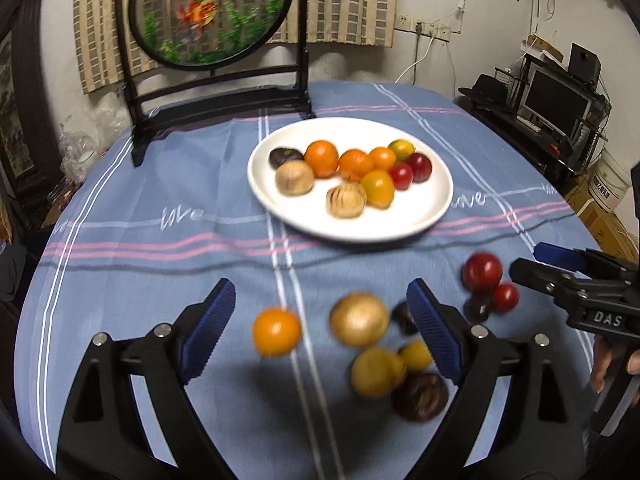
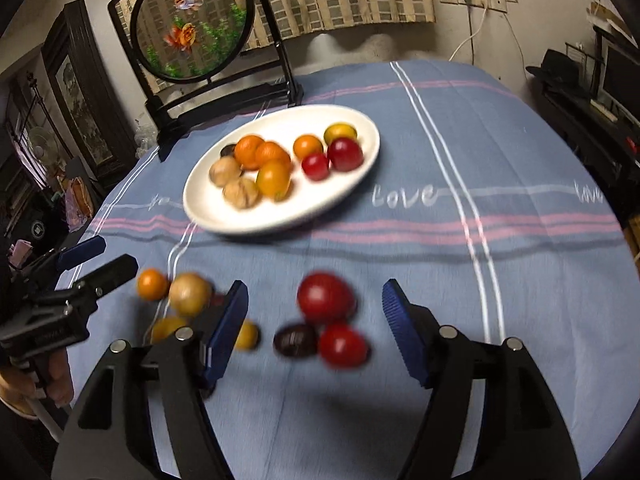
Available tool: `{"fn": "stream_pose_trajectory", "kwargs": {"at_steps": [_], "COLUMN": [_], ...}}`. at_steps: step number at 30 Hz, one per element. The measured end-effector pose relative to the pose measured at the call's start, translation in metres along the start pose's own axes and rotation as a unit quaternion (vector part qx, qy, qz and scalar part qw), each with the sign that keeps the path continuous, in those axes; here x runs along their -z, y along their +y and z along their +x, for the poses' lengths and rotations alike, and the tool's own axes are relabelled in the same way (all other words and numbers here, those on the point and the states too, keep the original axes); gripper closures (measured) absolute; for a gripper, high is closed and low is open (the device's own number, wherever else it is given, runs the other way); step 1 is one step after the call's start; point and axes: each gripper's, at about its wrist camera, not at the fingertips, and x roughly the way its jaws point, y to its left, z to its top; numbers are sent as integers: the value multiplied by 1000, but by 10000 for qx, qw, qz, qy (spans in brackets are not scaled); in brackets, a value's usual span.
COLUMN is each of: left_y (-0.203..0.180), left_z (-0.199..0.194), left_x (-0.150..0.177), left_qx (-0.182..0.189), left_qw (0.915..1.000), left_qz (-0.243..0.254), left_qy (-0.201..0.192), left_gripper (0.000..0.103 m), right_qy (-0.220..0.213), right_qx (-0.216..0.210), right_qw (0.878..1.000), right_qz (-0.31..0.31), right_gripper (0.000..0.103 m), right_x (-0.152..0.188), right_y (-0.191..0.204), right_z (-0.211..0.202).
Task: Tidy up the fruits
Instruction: 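Grasp a pale yellow fruit with left tool while right tool grasps a dark red fruit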
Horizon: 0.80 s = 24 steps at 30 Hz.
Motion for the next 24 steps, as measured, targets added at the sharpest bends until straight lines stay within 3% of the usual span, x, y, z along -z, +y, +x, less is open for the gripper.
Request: {"fn": "stream_pose_trajectory", "kwargs": {"at_steps": [11,24], "left_y": [8,10], "left_z": [-24,-28], "left_x": [59,85], "left_qx": [-84,-17], "left_qw": [9999,9996], "left_qz": [-33,-161], "left_qy": [65,217], "left_gripper": [12,12], "right_qy": [225,467], "right_qx": [-10,-74], "right_qw": [9995,9969], "right_qz": [-199,-633], "right_gripper": [33,33], "right_x": [60,80], "right_y": [12,37], "right_z": [-13,-6]}}
